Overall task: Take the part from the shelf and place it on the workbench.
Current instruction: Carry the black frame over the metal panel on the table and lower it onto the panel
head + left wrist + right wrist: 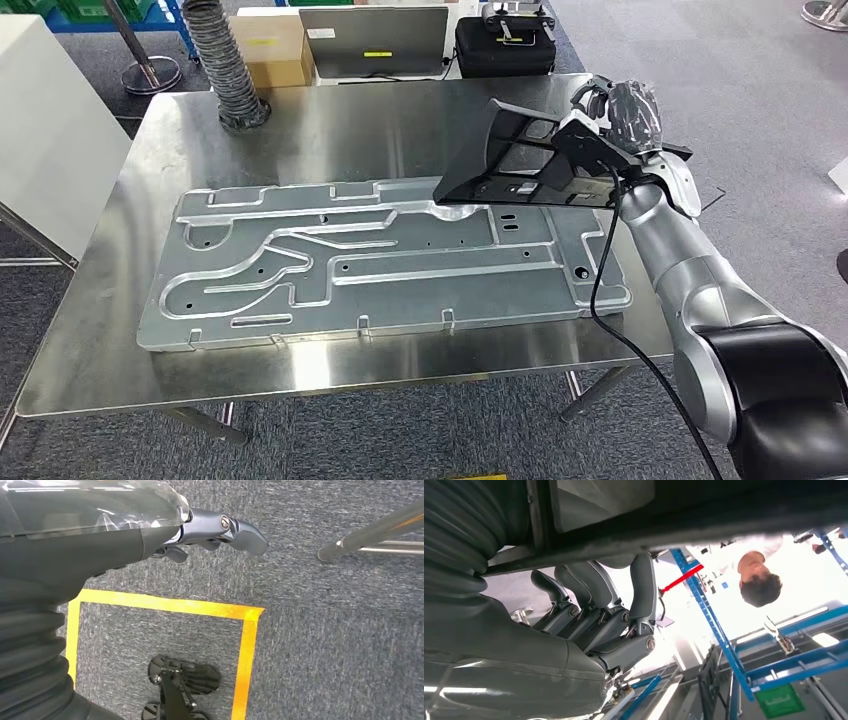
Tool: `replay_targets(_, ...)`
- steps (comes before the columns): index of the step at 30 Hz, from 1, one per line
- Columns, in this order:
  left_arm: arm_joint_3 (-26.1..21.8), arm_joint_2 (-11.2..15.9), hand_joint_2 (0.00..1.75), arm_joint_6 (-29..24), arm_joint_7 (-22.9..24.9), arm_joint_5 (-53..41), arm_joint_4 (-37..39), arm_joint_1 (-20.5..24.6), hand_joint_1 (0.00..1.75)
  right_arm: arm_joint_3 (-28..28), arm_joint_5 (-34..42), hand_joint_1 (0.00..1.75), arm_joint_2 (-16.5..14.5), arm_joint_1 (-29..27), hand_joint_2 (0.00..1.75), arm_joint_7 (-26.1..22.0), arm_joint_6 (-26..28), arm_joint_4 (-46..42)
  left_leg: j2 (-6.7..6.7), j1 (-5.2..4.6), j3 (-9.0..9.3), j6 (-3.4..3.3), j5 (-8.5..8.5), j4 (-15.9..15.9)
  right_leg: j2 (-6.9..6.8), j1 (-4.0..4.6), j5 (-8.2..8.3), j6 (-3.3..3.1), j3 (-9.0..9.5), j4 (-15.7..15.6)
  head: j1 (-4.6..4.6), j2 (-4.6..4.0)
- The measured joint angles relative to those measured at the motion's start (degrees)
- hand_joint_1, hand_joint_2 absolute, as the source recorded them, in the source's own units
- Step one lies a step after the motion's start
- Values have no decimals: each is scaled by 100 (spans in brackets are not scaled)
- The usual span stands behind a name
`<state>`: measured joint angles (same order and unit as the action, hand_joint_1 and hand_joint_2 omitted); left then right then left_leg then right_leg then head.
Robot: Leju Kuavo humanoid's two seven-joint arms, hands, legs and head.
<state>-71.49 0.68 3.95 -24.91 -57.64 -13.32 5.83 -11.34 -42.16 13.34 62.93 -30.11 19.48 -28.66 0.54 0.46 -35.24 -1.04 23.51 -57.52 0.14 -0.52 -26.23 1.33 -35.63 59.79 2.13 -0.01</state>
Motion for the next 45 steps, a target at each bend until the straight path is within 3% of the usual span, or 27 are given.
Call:
replay_targets(3,-1,-1,175,1,-24,12,4,-2,0,-62,-138,169,-24,59,175,81,-4,181,0,9,20,-43,-7,29,-1,-24,-480,68,-480,1016,-1,0)
replay_targets(4,-1,-1,175,2,-34,19,6,-7,0,-99,-218,169,-44,52,175,137,1,260,-1,9,24,-46,-3,27,-2,-30,-573,83,-650,1331,-1,0)
replay_targets(5,-2,-1,175,2,-43,28,8,-13,0,-139,-298,169,-72,33,175,194,9,336,-1,9,28,-45,4,22,-3,-34,-564,92,-740,1469,-1,0)
replay_targets(6,-2,-2,175,2,-52,36,10,-16,0,-176,-368,169,-104,14,175,248,18,400,-1,10,34,-38,14,13,-4,-38,-440,92,-715,1365,-1,0)
replay_targets(8,-3,-3,175,-1,-70,48,11,-19,0,-255,-509,169,-185,-4,175,380,59,501,0,10,46,-8,50,-20,-7,-41,-30,67,-385,616,-1,-1)
replay_targets(10,-4,-1,175,-8,-84,50,12,-19,0,-333,-640,169,-274,1,175,520,122,585,4,-8,36,39,85,-59,-6,-13,195,12,-94,-7,-1,0)
replay_targets(12,-4,1,175,-12,-93,43,14,-26,0,-408,-753,169,-366,4,175,625,154,657,4,-21,30,90,93,-64,1,20,196,-48,-50,-110,0,0)
replay_targets(15,-3,2,175,-10,-123,7,17,-26,0,-538,-922,169,-523,9,175,765,127,741,-6,-15,6,180,199,-175,3,-9,218,-152,-15,-167,1,0)
replay_targets(16,-3,3,175,-8,-135,-5,18,-24,0,-581,-968,169,-584,13,175,814,107,766,-10,-10,-78,207,330,-383,0,-22,227,-187,3,-190,1,0)
replay_targets(19,-2,0,175,-4,-148,-40,21,-24,0,-685,-1058,169,-747,6,175,953,26,852,-16,12,-573,260,813,-1461,2,-12,223,-234,16,-196,2,1)
replay_targets(20,-1,-4,175,-2,-148,-55,24,-27,0,-709,-1081,169,-789,-6,175,997,3,884,-17,15,-679,267,848,-1666,3,-9,220,-236,21,-194,2,0)
replay_targets(21,1,-8,175,1,-148,-69,27,-31,0,-726,-1098,169,-818,-18,175,1035,-9,910,-18,18,-672,268,765,-1635,4,-8,217,-235,28,-191,2,0)
replay_targets(23,4,-11,175,9,-150,-97,29,-39,0,-741,-1112,85,-850,-32,87,1090,0,952,-21,23,-344,250,369,-946,4,-7,199,-218,53,-178,2,0)
replay_targets(25,9,-10,175,22,-157,-124,29,-35,0,-743,-1102,0,-857,-50,0,1116,20,986,-20,8,7,207,127,-244,11,14,180,-176,58,-158,2,0)
replay_targets(26,11,-10,175,30,-161,-137,29,-32,0,-743,-1095,0,-856,-68,0,1119,31,1001,-19,0,81,180,107,-95,15,24,178,-150,56,-154,1,0)
replay_targets(30,17,-10,175,52,-163,-180,29,-19,0,-739,-1059,0,-851,-138,0,1114,60,1046,-29,13,106,43,77,-20,20,24,117,-23,32,-89,0,0)
replay_targets(32,18,-9,175,54,-162,-181,29,-9,0,-735,-1037,0,-847,-168,0,1114,63,1066,-41,26,108,-9,50,9,16,9,-178,25,-179,383,-1,-1)
replay_targets(34,19,-9,175,55,-158,-182,29,-1,0,-733,-1025,0,-846,-207,0,1114,64,1084,-43,20,96,-28,45,8,15,-3,-530,55,-539,1163,-1,-1)
replay_targets(35,20,-9,131,56,-152,-183,29,1,0,-728,-1018,0,-846,-225,0,1116,64,1092,-41,17,95,-30,44,7,14,-8,-598,63,-664,1429,-1,0)
replay_targets(36,20,-9,87,56,-143,-186,29,1,0,-720,-1013,0,-845,-237,0,1117,67,1100,-38,15,96,-31,45,5,14,-12,-555,62,-690,1483,-1,0)
replay_targets(37,22,-9,44,56,-127,-191,29,2,0,-711,-1008,0,-845,-243,0,1119,72,1107,-34,15,99,-28,47,1,14,-15,-409,52,-601,1293,-1,0)
replay_targets(38,27,-9,0,55,-107,-196,29,8,0,-702,-1004,0,-845,-244,0,1118,79,1111,-30,14,102,-23,51,-4,14,-15,-202,31,-415,912,-1,0)
replay_targets(40,44,-10,0,46,-52,-214,29,26,0,-691,-1009,0,-844,-236,0,1115,98,1112,-22,2,97,10,62,-20,13,8,94,-28,-35,122,0,-1)
replay_targets(41,52,-11,0,34,-23,-222,29,35,0,-687,-1017,0,-844,-232,0,1115,105,1112,-19,-5,92,36,66,-26,13,26,153,-54,68,-100,1,-1)
replay_targets(43,61,-11,0,5,30,-235,29,44,0,-682,-1038,0,-842,-222,0,1128,108,1111,-16,-6,90,97,65,-20,15,55,161,-97,101,-191,1,-1)
replay_targets(45,67,-6,0,-16,60,-239,30,47,0,-680,-1056,0,-839,-206,0,1149,99,1108,-18,4,75,154,122,-74,6,27,188,-159,133,-244,1,1)
